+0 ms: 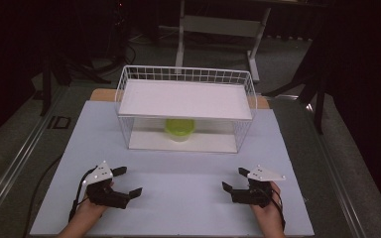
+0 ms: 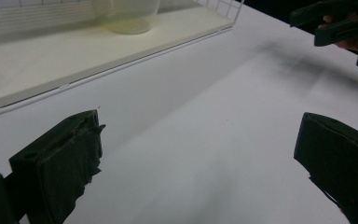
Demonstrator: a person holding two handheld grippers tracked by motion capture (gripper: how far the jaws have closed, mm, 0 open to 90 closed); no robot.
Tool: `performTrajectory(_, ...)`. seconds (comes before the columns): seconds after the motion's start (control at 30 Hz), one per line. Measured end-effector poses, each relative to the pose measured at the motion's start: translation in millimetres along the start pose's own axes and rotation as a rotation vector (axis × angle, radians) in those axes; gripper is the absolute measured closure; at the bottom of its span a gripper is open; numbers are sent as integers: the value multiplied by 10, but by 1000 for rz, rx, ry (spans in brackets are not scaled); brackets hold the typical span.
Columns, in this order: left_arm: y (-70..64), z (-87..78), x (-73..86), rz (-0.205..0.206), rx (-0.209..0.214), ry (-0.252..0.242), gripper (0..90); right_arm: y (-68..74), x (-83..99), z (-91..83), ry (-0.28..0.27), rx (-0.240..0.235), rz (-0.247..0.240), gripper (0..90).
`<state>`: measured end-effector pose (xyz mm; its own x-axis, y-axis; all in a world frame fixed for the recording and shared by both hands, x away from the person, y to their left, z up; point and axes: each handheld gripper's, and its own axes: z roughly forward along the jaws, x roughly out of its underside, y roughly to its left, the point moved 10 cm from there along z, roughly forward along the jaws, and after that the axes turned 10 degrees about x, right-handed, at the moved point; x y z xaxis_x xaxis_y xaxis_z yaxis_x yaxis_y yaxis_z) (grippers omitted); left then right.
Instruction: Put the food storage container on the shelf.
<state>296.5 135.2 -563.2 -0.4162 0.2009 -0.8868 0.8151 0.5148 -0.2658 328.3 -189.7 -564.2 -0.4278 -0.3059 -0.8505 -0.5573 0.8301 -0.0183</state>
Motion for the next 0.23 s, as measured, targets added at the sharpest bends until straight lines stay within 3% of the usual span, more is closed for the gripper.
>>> performTrajectory(0.23,-88,14,-26,28,11,-4,17,46,-22,-7,-7,-9,-6,163)
